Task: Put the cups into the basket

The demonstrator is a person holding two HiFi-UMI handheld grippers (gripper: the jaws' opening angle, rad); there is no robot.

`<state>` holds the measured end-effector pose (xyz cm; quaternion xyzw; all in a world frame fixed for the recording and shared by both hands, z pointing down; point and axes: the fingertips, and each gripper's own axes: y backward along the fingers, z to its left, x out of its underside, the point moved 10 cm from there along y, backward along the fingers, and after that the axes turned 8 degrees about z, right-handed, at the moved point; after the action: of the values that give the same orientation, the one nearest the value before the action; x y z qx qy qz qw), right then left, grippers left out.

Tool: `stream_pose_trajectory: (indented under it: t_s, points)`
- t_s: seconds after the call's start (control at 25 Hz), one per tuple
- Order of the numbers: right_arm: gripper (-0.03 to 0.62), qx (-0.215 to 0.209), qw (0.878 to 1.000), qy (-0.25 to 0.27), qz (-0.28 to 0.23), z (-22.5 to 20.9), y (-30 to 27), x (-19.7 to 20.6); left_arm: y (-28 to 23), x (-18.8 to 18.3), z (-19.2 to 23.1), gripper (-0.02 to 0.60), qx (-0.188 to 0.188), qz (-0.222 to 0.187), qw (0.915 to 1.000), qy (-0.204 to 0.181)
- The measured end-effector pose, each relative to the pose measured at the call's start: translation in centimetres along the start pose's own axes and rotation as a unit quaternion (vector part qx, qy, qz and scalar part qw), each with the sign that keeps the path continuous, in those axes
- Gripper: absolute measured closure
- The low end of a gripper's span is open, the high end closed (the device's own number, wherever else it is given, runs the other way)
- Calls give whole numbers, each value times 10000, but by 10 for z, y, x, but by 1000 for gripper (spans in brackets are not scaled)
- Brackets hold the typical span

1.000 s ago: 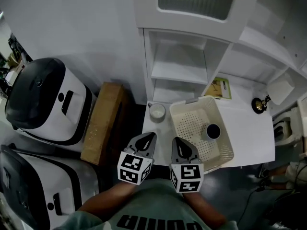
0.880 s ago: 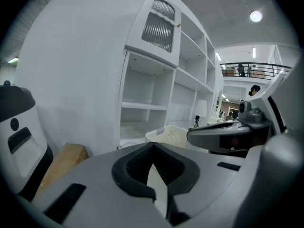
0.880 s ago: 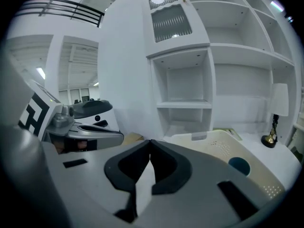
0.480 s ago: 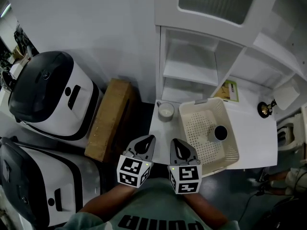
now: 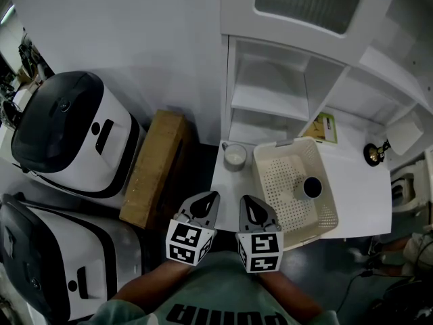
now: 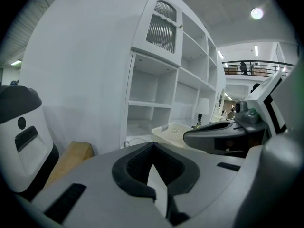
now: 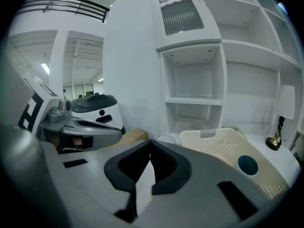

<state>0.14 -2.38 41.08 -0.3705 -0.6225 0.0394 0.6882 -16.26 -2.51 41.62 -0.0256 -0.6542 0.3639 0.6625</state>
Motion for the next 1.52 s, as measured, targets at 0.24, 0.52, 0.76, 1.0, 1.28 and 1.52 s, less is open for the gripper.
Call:
stream_pose_trajectory:
  t_s: [0.24, 0.52, 0.76, 1.0, 1.28, 1.52]
  points:
    - [577, 54, 10000, -28, 36, -1, -6, -1, -1, -2, 4, 575, -46, 7, 10000, -33]
    - [576, 162, 9998, -78, 97, 2, -28, -6, -9, -5, 20, 575, -107, 61, 9999, -35]
    - [574, 373, 9991, -93, 184, 7, -53, -6, -21, -7, 38, 575, -79, 124, 9999, -84]
    - [572, 489, 9985, -105, 216, 10, -79, -11, -39, -9, 59, 575, -36, 226, 9996, -133]
    - [453, 551, 9971, -266, 451, 9, -108, -12, -61, -16, 78, 575, 27, 344, 9993, -175]
    - [337, 787, 9939, -491, 598, 0, -140, -8, -83, -17, 94, 575, 75, 453, 9987, -238]
